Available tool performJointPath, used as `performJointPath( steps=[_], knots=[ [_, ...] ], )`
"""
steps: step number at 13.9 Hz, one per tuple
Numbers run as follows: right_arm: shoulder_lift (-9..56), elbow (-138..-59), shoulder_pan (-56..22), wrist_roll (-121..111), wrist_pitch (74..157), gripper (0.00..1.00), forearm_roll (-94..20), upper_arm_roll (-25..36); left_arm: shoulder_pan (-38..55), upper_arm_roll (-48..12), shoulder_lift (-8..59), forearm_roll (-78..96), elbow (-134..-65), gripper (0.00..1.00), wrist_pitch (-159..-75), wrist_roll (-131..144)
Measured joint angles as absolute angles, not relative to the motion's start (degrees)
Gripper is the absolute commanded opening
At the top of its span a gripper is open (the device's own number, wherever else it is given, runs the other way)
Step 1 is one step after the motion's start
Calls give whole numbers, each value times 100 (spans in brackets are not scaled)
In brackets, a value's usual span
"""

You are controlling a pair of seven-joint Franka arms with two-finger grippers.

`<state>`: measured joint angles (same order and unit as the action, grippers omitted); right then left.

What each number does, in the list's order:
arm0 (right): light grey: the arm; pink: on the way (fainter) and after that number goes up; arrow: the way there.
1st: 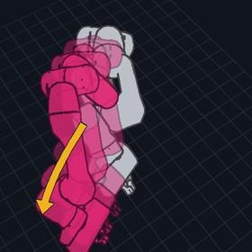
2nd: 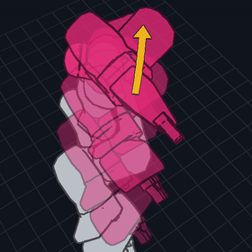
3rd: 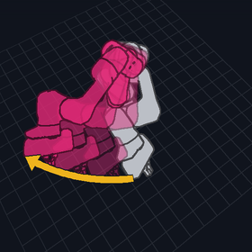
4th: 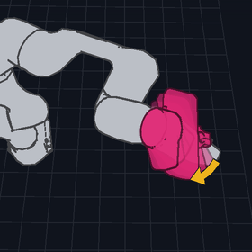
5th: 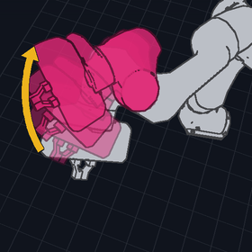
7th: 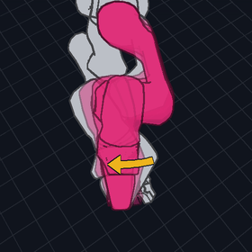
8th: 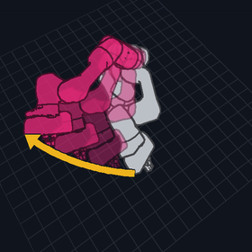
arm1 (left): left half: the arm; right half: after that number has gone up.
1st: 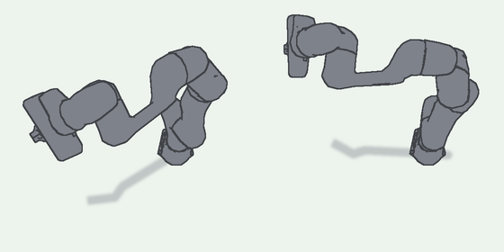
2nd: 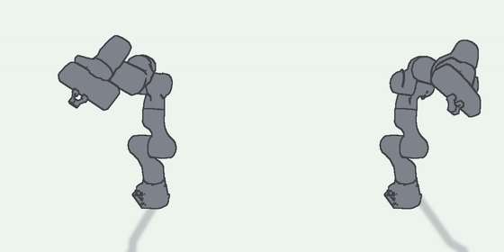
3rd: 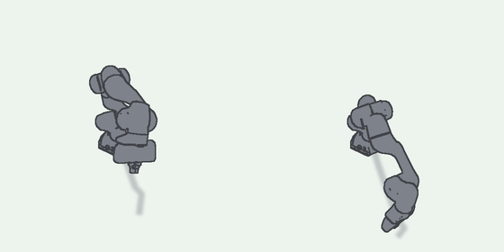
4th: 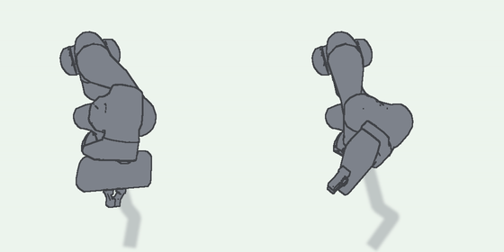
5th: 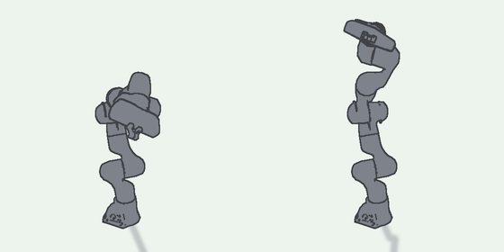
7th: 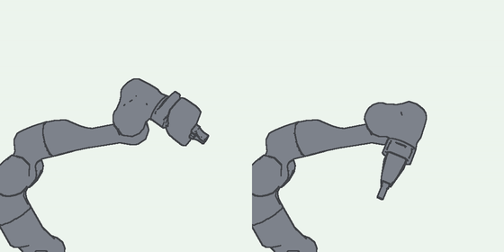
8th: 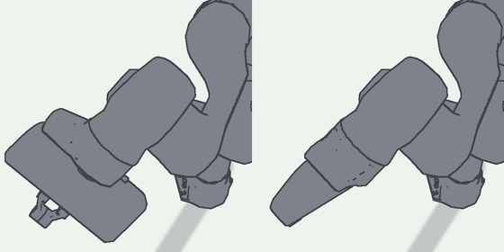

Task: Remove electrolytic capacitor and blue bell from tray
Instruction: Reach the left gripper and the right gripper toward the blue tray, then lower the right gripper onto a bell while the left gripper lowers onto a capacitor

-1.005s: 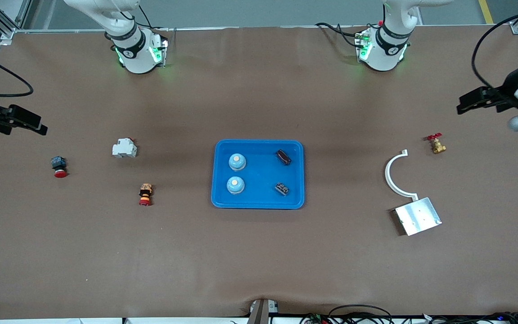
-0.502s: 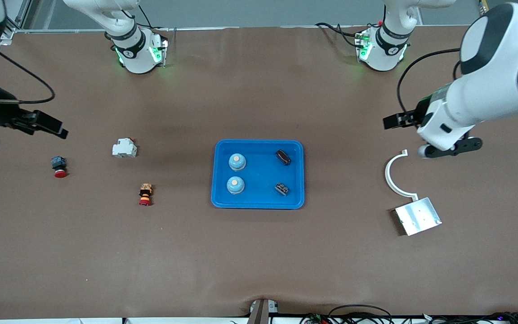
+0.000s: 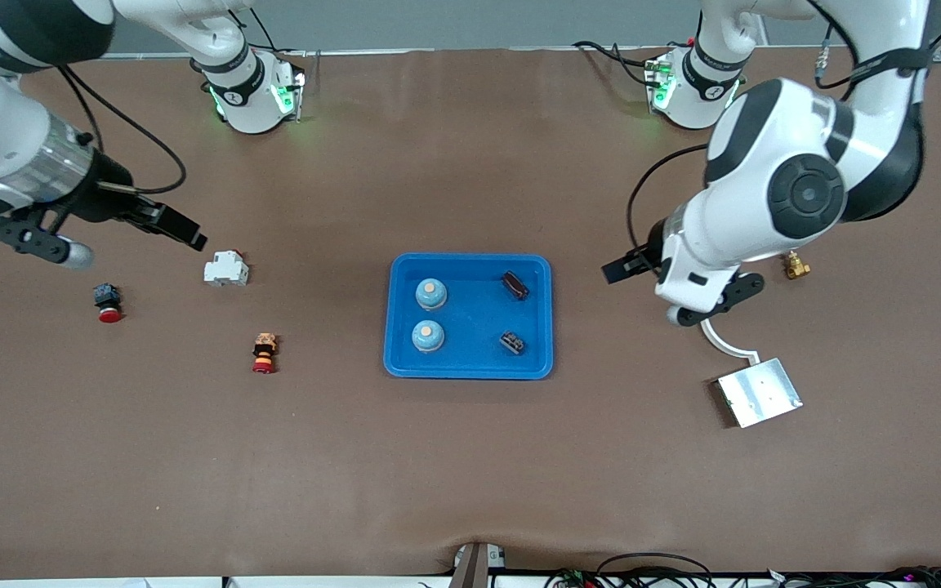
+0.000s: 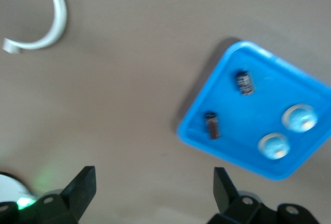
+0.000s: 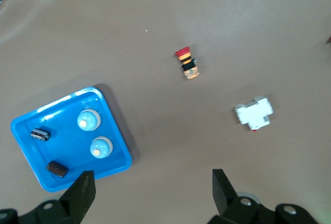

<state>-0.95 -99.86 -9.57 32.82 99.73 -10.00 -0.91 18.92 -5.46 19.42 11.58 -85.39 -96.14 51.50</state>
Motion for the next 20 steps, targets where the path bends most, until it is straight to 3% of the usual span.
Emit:
performJointPath(
  steps=[9, 16, 20],
  knots=[
    [88, -10796, -2432, 5702, 11456, 100, -1000, -103, 2727, -550, 3103, 1283, -8524, 100, -11225, 7266],
    [1136, -10936, -3237, 7177, 12690, 100, -366, -100, 3124, -546, 3439, 895, -8529, 100, -11651, 8999],
    [1621, -10764, -3300, 7377, 12937, 100, -301, -95, 3456, -546, 3775, 626, -8545, 100, -11757, 9790]
  ],
)
